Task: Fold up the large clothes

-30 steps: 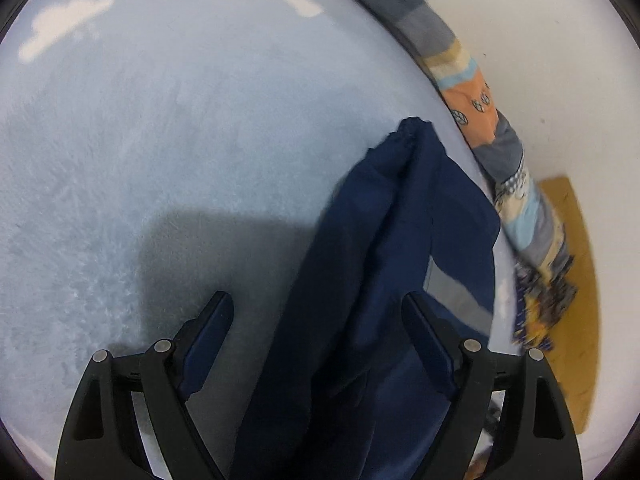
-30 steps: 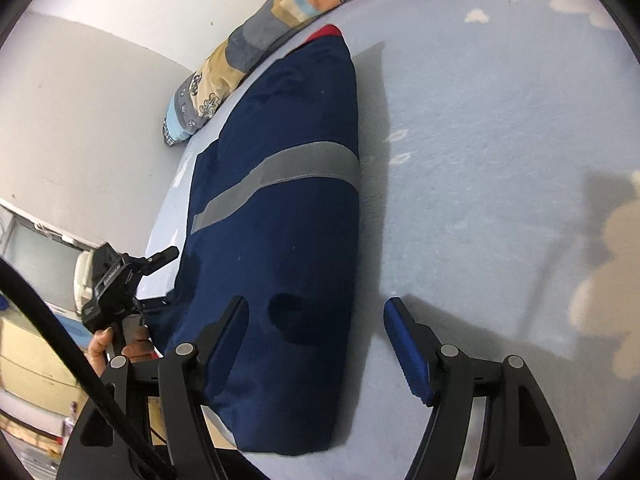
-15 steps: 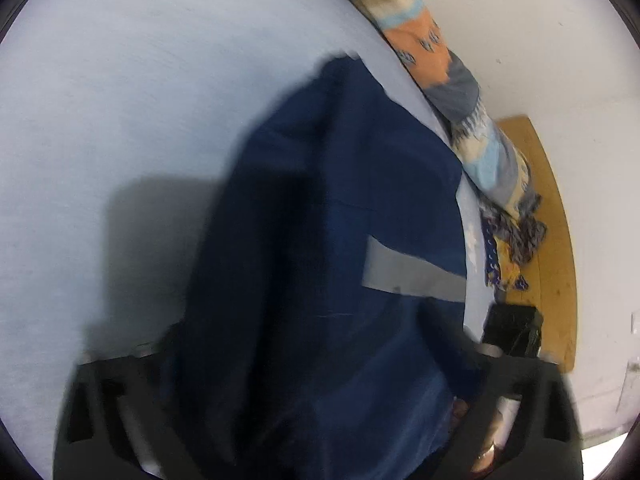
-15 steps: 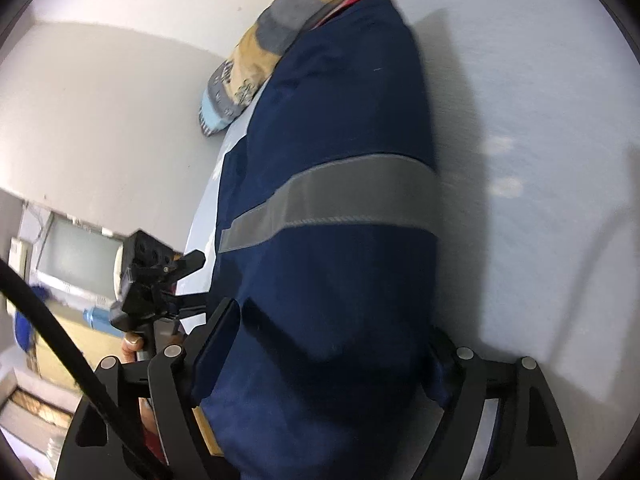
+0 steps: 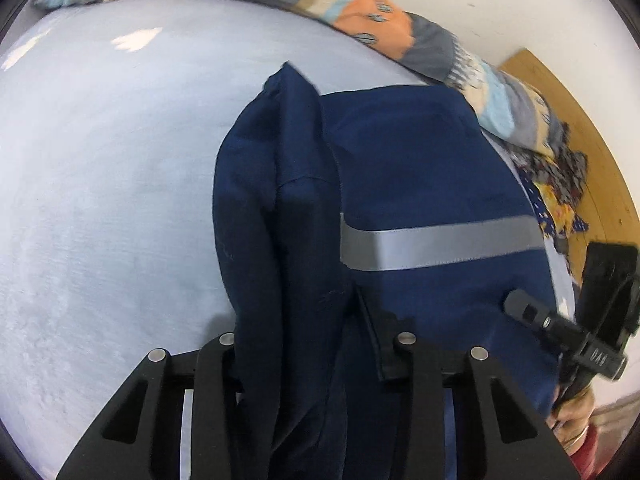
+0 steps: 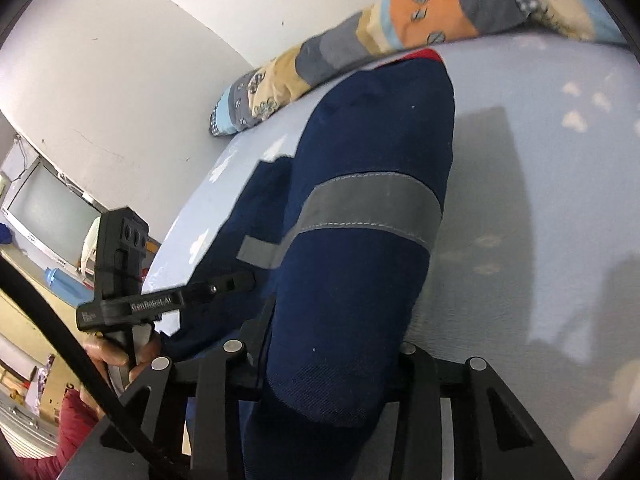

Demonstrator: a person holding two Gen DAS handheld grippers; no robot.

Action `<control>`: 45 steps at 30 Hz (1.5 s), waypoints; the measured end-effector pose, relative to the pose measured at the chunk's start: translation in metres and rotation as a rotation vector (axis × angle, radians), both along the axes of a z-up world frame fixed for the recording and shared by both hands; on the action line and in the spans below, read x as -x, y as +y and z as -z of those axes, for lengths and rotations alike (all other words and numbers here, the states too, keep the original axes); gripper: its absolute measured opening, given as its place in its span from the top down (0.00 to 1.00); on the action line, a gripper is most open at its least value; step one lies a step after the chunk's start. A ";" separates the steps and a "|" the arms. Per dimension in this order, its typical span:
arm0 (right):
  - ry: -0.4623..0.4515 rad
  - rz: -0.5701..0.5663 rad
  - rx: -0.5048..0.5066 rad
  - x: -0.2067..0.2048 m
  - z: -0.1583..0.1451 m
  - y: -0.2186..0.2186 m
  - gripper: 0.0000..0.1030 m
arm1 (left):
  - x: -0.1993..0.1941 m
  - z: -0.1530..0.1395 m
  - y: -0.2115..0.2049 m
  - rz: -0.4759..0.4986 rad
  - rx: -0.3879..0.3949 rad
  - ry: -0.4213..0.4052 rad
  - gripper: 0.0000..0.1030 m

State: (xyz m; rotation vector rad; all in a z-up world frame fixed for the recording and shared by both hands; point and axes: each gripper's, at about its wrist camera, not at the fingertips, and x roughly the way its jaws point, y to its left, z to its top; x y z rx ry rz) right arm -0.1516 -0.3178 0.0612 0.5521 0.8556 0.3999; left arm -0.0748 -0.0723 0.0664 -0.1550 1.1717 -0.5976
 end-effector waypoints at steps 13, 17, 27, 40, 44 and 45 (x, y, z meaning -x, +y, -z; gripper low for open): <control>-0.020 0.072 0.147 0.083 -0.044 -0.075 0.61 | 0.054 -0.024 -0.102 0.119 0.050 -0.101 0.65; 0.095 0.097 0.187 0.072 0.000 -0.098 0.53 | 0.051 0.024 -0.121 0.096 -0.090 -0.050 0.58; 0.316 0.232 0.151 0.072 0.041 -0.126 0.32 | 0.051 0.040 -0.101 -0.022 -0.036 -0.017 0.32; 0.082 0.189 0.333 0.178 -0.014 -0.056 0.70 | 0.173 0.013 -0.067 -0.094 -0.261 -0.404 0.32; 0.173 0.166 0.370 0.182 0.022 -0.041 0.71 | 0.182 0.039 -0.065 -0.084 -0.314 -0.376 0.31; 0.203 0.167 0.370 0.179 0.032 -0.042 0.71 | 0.183 0.041 -0.060 -0.089 -0.307 -0.371 0.30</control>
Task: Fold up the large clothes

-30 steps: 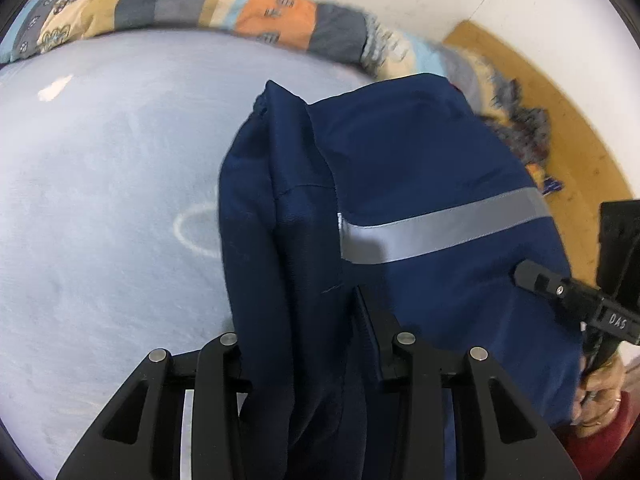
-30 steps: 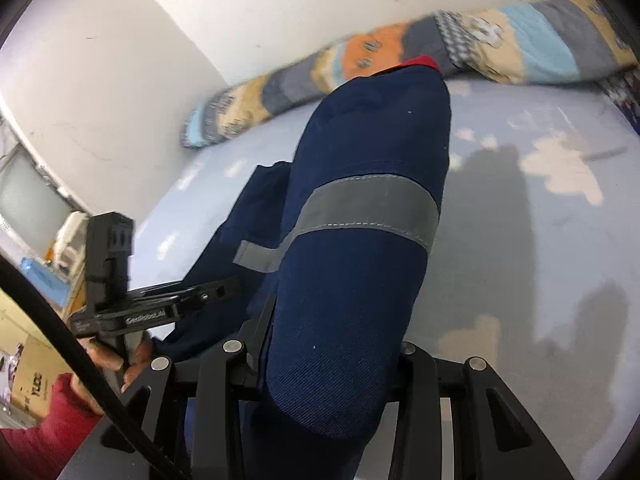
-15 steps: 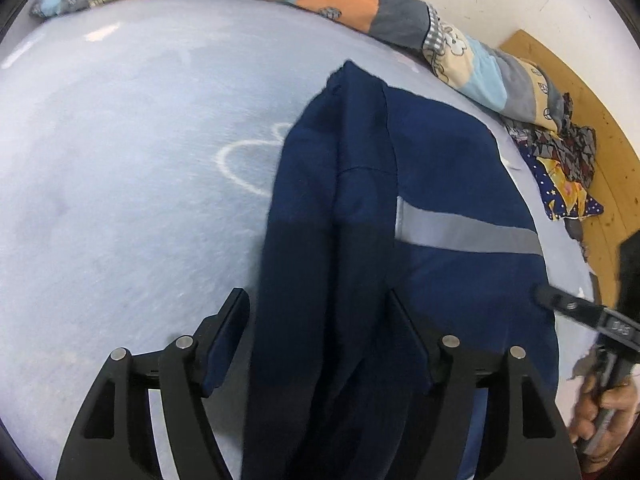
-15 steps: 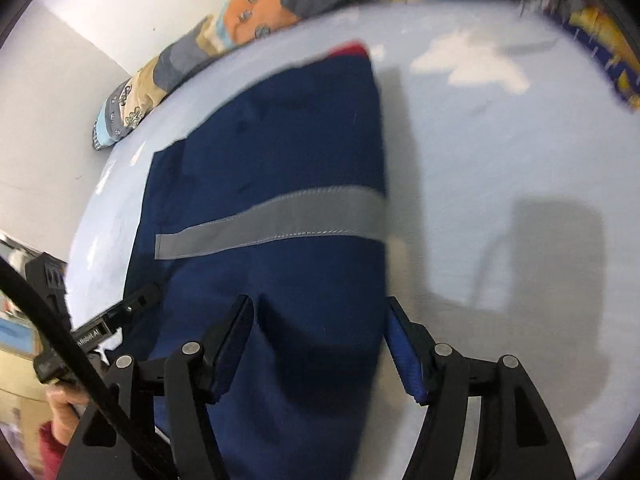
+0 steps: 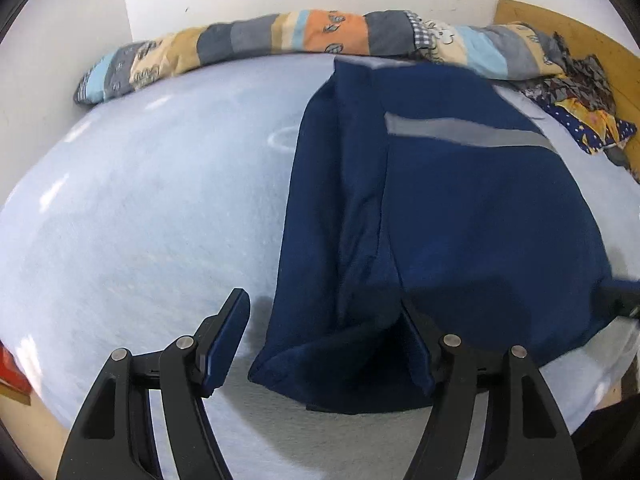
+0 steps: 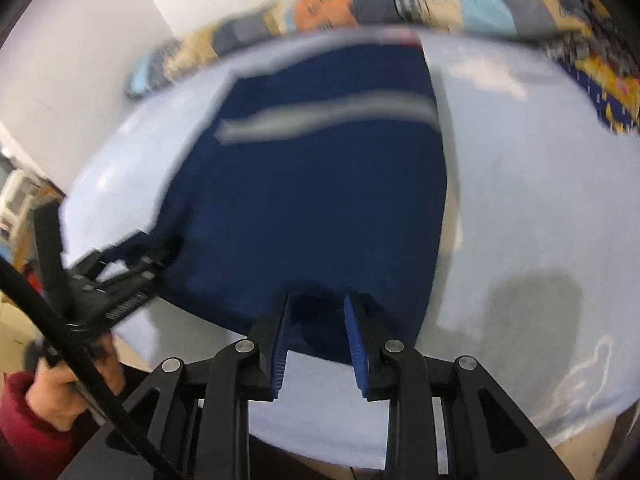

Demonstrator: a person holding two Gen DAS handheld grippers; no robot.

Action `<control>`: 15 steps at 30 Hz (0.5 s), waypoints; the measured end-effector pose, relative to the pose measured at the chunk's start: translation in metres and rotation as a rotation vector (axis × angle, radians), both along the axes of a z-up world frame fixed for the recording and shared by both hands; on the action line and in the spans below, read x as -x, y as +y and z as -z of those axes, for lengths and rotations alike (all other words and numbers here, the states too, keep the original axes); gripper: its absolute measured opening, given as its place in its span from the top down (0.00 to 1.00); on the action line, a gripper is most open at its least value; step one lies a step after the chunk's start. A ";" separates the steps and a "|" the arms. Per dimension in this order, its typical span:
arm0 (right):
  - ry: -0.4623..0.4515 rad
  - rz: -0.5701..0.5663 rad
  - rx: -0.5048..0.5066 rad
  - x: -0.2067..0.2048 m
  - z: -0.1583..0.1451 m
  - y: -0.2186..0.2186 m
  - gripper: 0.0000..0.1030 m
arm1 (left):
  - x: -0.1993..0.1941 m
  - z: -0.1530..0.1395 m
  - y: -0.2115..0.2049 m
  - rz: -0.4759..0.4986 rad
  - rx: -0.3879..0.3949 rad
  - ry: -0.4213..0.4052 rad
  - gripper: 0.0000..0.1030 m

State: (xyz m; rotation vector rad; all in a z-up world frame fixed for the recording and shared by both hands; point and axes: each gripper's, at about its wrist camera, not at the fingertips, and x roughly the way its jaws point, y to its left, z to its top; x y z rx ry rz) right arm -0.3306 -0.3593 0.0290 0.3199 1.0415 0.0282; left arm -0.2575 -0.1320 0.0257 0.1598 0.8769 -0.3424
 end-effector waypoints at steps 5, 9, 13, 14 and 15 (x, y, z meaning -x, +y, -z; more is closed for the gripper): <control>0.033 0.017 -0.024 -0.010 0.011 -0.006 0.70 | -0.004 -0.003 0.010 -0.017 0.055 0.035 0.29; -0.015 0.033 -0.103 -0.003 -0.006 -0.019 0.70 | 0.002 -0.029 0.015 -0.049 0.077 -0.064 0.29; -0.141 0.058 -0.069 0.000 -0.042 -0.031 0.49 | 0.010 -0.059 0.008 -0.058 0.055 -0.245 0.28; -0.157 0.061 -0.048 -0.007 -0.049 -0.035 0.47 | 0.010 -0.063 0.003 -0.050 0.044 -0.272 0.28; -0.158 0.063 -0.036 -0.013 -0.053 -0.036 0.47 | 0.009 -0.065 -0.003 -0.038 0.037 -0.293 0.28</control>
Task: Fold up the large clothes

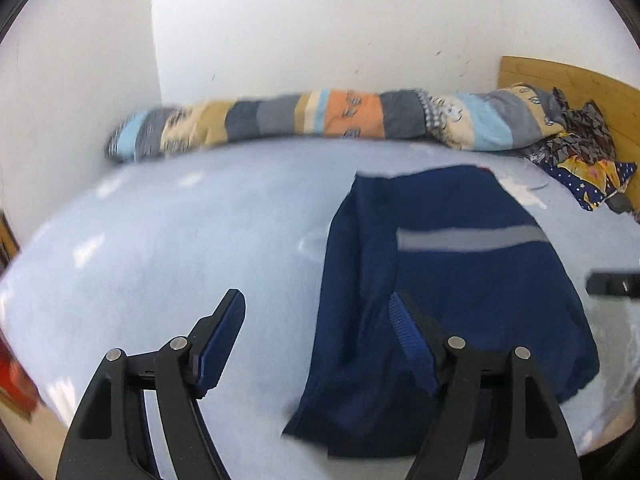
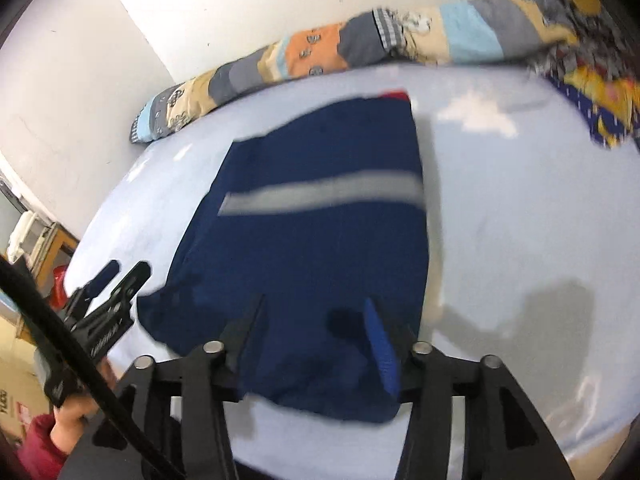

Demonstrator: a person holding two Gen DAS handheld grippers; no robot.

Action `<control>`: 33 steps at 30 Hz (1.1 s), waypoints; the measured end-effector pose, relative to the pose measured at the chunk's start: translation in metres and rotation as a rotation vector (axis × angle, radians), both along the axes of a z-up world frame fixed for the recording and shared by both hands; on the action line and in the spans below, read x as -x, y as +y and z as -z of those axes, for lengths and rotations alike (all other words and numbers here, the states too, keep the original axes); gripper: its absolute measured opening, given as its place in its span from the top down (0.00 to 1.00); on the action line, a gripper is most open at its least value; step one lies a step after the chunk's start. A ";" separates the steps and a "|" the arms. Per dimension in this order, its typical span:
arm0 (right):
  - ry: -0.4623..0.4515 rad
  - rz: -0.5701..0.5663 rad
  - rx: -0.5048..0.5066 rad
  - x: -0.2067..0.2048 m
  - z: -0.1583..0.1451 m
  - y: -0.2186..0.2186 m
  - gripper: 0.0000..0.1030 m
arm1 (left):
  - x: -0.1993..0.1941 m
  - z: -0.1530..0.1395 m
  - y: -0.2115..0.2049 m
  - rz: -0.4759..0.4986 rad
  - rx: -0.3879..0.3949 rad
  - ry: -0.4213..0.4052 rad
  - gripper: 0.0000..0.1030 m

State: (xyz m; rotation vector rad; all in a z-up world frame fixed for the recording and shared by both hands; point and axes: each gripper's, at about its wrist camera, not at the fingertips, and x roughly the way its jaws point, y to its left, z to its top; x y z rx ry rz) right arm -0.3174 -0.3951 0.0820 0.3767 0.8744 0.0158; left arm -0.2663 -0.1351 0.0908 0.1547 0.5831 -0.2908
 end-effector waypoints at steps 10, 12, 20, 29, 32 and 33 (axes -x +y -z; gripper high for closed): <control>0.045 0.061 0.011 -0.124 0.015 -0.029 0.46 | -0.049 0.048 -0.043 0.058 -0.047 0.198 0.27; 0.070 0.081 -0.006 -0.137 0.027 -0.036 0.45 | -0.054 0.054 -0.039 0.051 -0.015 0.208 0.23; 0.125 0.059 0.098 -0.155 0.038 -0.017 0.30 | -0.057 0.055 -0.035 0.040 -0.009 0.215 0.21; 0.077 -0.002 0.073 -0.141 0.013 0.005 0.31 | -0.040 0.038 -0.038 0.063 -0.027 0.148 0.21; 0.094 -0.026 0.090 -0.136 0.015 0.013 0.31 | -0.033 0.036 -0.040 0.080 -0.037 0.134 0.21; 0.101 -0.029 0.099 -0.133 0.016 0.015 0.31 | -0.031 0.036 -0.041 0.086 -0.039 0.133 0.21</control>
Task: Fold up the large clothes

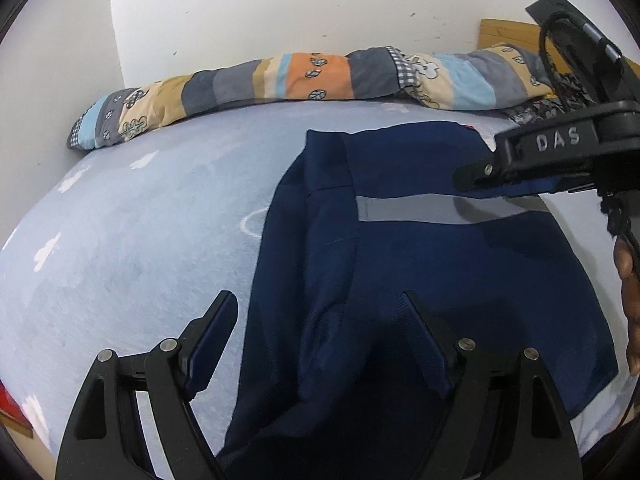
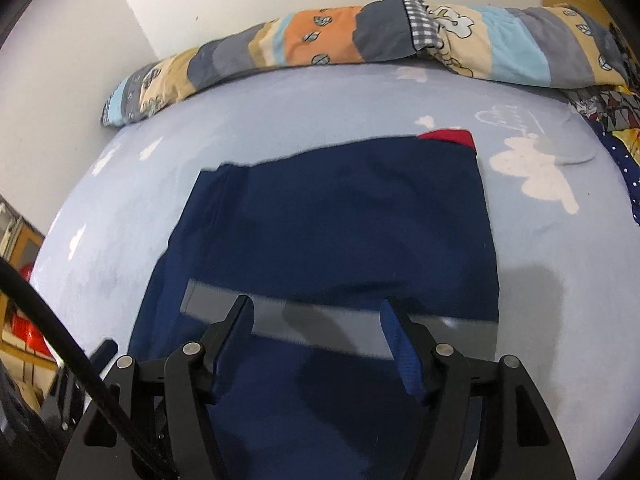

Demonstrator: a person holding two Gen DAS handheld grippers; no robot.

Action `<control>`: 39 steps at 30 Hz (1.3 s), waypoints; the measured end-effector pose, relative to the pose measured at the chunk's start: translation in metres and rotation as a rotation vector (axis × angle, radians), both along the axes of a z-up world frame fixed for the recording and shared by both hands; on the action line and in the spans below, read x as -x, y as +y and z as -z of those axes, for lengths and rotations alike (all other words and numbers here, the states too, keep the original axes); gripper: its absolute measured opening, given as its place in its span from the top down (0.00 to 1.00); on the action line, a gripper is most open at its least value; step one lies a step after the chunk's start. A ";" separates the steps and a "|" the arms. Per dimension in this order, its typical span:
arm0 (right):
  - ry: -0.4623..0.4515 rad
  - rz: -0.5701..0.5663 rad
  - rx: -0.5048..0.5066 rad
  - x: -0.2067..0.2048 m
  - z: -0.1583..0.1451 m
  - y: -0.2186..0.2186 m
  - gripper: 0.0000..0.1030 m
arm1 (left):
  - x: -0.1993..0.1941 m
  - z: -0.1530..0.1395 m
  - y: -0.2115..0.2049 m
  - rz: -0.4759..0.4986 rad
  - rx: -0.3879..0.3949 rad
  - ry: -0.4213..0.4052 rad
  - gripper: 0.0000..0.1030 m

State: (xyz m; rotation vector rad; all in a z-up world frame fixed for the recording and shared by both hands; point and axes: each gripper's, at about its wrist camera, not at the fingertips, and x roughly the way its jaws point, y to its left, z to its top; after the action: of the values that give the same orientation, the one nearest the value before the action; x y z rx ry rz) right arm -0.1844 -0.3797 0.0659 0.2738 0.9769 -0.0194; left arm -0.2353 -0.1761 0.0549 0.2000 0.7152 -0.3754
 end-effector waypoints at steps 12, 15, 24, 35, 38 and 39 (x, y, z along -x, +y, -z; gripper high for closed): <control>0.045 -0.007 0.026 0.014 0.016 0.009 0.31 | 0.010 0.006 -0.006 0.028 -0.046 -0.011 0.21; 0.021 -0.016 0.040 0.033 0.003 0.016 0.31 | 0.018 0.002 -0.004 0.040 -0.049 -0.030 0.21; -0.025 0.038 0.020 0.119 -0.011 0.002 0.31 | 0.037 -0.003 -0.001 0.058 -0.057 -0.062 0.21; 0.030 0.041 0.089 0.161 0.021 0.017 0.35 | 0.049 0.009 -0.007 0.077 -0.117 -0.081 0.21; 0.060 0.032 0.077 0.158 0.032 0.016 0.35 | 0.048 0.015 -0.006 0.078 -0.133 -0.086 0.21; 0.064 0.034 0.073 0.157 0.035 0.016 0.35 | 0.048 0.017 -0.006 0.080 -0.136 -0.087 0.21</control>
State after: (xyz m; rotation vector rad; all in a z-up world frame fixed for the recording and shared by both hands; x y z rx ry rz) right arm -0.3417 -0.3642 0.0313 0.2237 1.0325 -0.0950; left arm -0.2832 -0.1822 0.0383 0.3726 0.6485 -0.3926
